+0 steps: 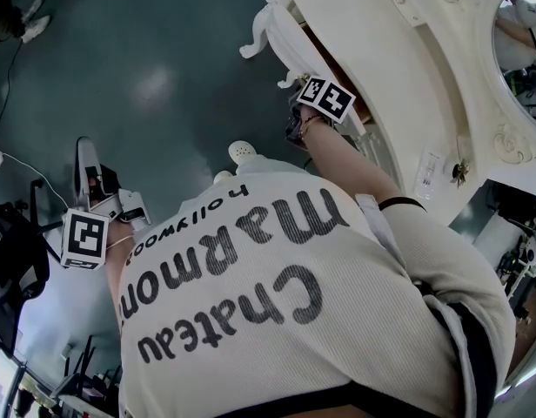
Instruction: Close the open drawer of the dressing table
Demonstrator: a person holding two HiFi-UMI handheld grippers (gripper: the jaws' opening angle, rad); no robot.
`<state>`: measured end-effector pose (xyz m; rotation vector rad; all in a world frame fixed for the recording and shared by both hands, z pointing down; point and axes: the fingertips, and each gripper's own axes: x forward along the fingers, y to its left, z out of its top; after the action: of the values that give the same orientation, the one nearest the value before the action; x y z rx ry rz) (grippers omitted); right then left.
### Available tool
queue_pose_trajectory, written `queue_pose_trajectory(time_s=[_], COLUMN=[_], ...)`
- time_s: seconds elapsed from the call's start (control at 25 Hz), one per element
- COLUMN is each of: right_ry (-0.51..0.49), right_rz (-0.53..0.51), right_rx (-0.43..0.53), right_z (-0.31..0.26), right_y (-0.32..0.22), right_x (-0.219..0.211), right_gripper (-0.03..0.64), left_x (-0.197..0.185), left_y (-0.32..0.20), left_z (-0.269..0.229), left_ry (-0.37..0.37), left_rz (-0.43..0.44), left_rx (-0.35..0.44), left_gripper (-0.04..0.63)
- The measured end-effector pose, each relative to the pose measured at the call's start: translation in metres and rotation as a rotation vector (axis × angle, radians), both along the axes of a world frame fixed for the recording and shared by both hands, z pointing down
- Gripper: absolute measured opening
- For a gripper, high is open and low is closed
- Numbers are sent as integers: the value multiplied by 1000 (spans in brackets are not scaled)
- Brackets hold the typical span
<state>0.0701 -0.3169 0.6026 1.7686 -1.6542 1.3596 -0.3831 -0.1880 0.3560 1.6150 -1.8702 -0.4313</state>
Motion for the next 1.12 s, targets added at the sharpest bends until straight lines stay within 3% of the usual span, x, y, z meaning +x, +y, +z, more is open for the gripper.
queue_pose_trajectory(time_s=[0.16, 0.36, 0.64, 1.0, 1.12], right_ry=[9, 13, 14, 14, 9], right_rz=[-8, -21, -26, -43, -47], right_rx=[6, 17, 17, 29, 32], right_z=[0, 0, 0, 0, 0], right_y=[-1, -3, -4, -8, -9], right_x=[1, 3, 6, 8, 9], right_gripper=[107, 107, 107, 109, 109], left_x=[0, 7, 8, 2, 6], left_y=[3, -5, -2, 11, 7], left_z=[2, -7, -8, 4, -1], left_ry=[11, -29, -26, 1, -6], left_rz=[-17, 40, 31, -52, -24], left_rx=[-12, 29, 27, -41, -12], left_gripper=[6, 6, 6, 6, 6])
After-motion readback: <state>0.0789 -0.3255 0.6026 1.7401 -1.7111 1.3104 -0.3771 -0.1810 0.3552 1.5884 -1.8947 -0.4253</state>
